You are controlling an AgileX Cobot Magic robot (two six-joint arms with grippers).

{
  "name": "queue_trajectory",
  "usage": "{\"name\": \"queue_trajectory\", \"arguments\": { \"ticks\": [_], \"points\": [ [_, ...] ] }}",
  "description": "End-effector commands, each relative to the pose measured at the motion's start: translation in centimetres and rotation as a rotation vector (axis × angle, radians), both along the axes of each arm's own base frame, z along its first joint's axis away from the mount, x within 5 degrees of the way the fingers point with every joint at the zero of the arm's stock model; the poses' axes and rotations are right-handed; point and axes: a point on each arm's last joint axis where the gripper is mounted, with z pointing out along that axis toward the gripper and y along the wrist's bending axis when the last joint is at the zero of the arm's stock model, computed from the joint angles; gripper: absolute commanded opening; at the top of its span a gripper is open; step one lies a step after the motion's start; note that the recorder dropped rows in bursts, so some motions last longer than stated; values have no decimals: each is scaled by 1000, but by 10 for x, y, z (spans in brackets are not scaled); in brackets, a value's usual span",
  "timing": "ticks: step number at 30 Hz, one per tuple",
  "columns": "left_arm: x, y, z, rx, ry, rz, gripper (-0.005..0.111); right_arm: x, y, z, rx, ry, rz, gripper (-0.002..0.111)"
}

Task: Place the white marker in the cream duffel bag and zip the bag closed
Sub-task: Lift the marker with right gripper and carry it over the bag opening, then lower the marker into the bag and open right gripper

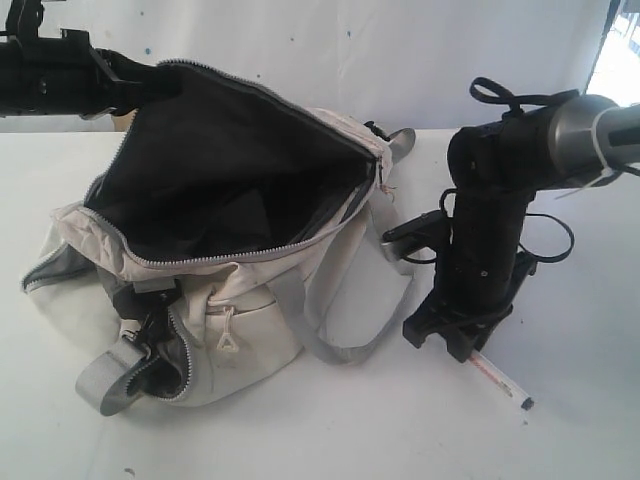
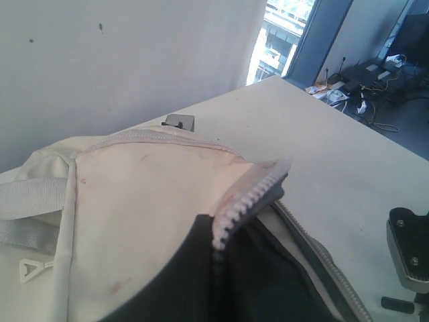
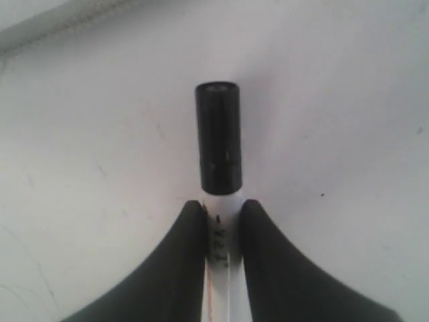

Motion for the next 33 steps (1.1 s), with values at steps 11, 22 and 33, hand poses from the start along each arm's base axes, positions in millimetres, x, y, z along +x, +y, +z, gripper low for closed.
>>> {"name": "queue_trajectory", "arguments": {
  "ticks": [11,22,33],
  "points": [
    [1,1,4,-14,-8,1,0,9,4,59,87,-198,2,0],
    [0,1,2,12,-9,-9,0,10,27,85,409,-293,-176,0],
    [0,1,2,14,-9,-10,0,18,44,97,654,-328,-360,0]
  ]
}}
